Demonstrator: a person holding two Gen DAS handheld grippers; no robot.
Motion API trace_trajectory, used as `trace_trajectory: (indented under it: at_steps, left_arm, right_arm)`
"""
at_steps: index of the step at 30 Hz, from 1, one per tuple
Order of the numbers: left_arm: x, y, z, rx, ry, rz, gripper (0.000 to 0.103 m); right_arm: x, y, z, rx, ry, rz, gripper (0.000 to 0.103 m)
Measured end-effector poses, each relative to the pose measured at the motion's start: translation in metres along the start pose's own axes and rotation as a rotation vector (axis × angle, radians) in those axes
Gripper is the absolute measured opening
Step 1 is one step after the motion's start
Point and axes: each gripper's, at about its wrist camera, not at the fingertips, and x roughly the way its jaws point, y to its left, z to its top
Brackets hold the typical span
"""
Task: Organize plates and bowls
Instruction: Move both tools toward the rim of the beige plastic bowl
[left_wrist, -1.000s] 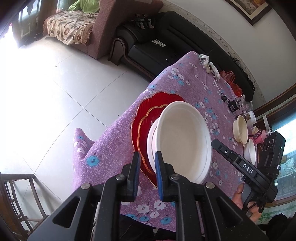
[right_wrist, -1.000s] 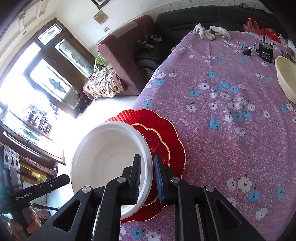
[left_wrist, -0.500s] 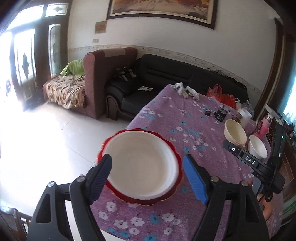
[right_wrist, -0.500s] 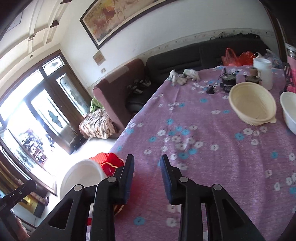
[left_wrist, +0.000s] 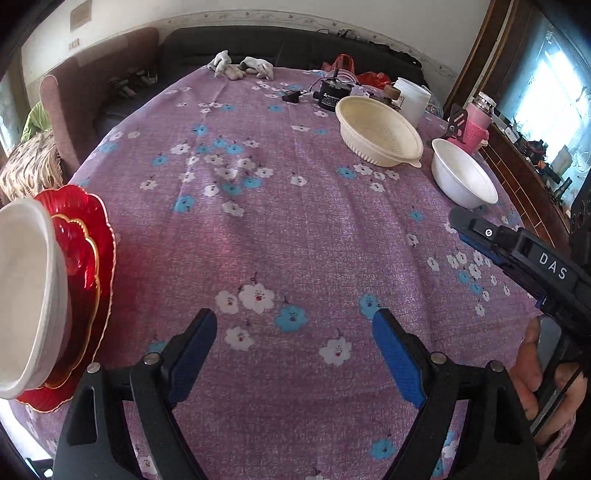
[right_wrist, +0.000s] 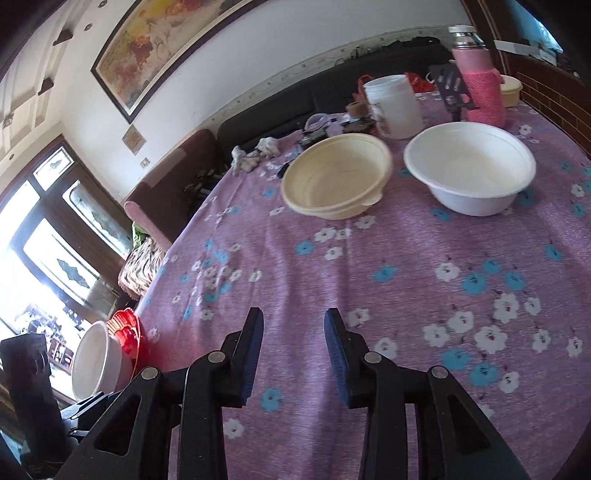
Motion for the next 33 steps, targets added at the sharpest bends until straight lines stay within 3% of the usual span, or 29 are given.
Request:
trace_trajectory:
  at_steps: [7,13,26,33]
  left_arm:
    - [0.02,-0.01,0.006,0.012,0.055,-0.02,0.086]
    - [0.014,-0.003,0.026,-0.014,0.036,-0.031,0.086]
    - [-0.001,-0.016,0.128,-0.077,-0.099,-0.047,0.086]
    - [0.028,-0.022,0.184,-0.111,-0.052,-0.08,0.086]
  right_arm:
    - [-0.005,-0.018,0.008,0.044,-0.006,-0.006,0.038]
    - [0.002,-0.01,0.027,0.041,0.005,0.018,0.038]
    - [-0.002,-0.005,0.107,0.083,-0.07,0.049,0.038]
    - [0.017,-0.014,0.152,0.139,-0.057,0.062,0.038]
